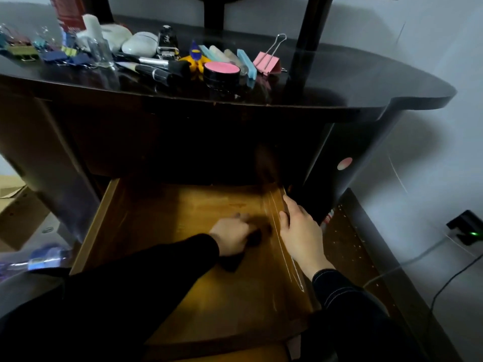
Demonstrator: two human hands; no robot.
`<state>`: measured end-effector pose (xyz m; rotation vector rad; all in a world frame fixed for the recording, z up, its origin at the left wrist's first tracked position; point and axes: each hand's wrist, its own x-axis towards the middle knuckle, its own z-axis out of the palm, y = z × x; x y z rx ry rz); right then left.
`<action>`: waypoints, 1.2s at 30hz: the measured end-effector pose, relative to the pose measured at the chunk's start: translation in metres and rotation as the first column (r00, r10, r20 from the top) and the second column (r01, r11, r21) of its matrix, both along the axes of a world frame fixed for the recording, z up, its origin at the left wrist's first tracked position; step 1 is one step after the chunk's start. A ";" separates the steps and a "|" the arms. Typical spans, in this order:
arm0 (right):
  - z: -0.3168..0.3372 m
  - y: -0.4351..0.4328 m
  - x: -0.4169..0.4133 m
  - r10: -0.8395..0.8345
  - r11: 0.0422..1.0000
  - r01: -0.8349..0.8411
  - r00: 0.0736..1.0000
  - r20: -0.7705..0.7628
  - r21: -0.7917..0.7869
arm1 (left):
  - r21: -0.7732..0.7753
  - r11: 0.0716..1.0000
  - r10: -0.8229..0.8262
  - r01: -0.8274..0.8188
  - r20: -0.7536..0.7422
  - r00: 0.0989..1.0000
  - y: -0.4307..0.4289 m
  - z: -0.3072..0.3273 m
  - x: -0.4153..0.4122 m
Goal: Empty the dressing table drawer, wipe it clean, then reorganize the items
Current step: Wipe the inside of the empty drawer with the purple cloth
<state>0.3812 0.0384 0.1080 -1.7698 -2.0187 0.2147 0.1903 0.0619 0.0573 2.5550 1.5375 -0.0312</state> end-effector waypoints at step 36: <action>-0.002 0.001 -0.001 -0.021 0.999 0.020 0.999 0.025 0.032 | 0.039 0.992 -0.126 0.122 0.156 0.980 -0.009 -0.014 0.021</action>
